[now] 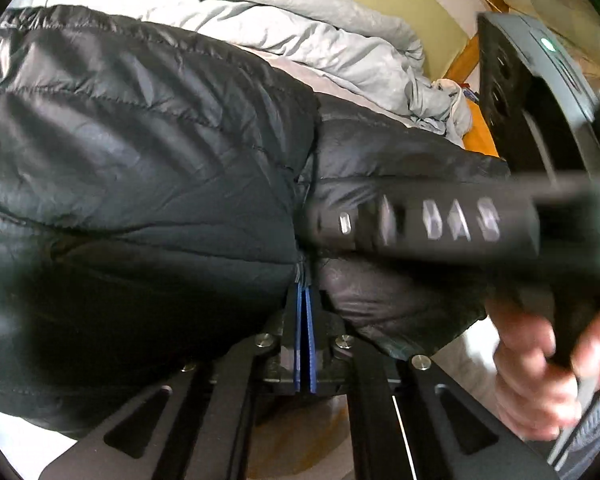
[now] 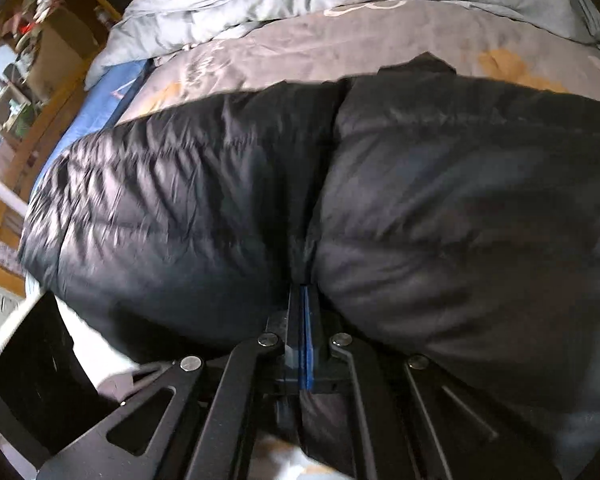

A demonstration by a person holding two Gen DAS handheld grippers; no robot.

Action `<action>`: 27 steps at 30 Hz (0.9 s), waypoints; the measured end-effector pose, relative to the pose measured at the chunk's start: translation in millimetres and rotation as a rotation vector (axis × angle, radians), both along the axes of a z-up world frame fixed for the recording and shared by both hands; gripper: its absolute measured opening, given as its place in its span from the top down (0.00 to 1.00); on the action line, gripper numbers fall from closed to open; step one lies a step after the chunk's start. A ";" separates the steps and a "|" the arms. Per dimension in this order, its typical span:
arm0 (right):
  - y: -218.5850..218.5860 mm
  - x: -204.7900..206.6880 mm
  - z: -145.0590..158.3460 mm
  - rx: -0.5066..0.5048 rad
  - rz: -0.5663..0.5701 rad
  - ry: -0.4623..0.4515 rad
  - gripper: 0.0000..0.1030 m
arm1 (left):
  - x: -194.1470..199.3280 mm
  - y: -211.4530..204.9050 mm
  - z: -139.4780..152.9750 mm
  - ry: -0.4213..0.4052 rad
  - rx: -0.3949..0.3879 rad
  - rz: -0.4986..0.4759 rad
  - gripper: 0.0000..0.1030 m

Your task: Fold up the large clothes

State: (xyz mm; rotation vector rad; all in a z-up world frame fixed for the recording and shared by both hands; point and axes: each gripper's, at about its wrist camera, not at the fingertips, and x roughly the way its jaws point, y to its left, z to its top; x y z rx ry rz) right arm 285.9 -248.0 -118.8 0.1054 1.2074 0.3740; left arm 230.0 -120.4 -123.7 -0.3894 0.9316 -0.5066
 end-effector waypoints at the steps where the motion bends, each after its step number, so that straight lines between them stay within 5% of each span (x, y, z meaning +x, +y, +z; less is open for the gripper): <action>1: 0.6 4.9 2.4 -0.010 -0.006 -0.022 1.00 | -0.4 -0.3 0.2 -0.002 0.001 -0.001 0.95; 6: 4.4 47.4 4.1 -0.033 -0.082 -0.053 1.00 | -0.7 0.7 0.4 -0.004 -0.005 -0.003 0.95; 11: 6.7 90.4 -11.6 -0.001 -0.158 0.024 1.00 | -3.3 3.8 0.9 -0.010 -0.001 -0.004 0.95; 17: 17.1 106.0 -10.5 -0.089 -0.141 -0.003 1.00 | -3.9 5.1 2.3 -0.011 -0.007 -0.003 0.95; 21: -9.4 84.1 30.7 -0.043 -0.185 -0.140 1.00 | -3.9 6.1 2.7 -0.013 -0.010 -0.003 0.95; 27: -49.6 -5.6 91.6 -0.066 -0.172 -0.345 0.99 | -5.5 7.5 4.3 -0.023 -0.007 -0.002 0.95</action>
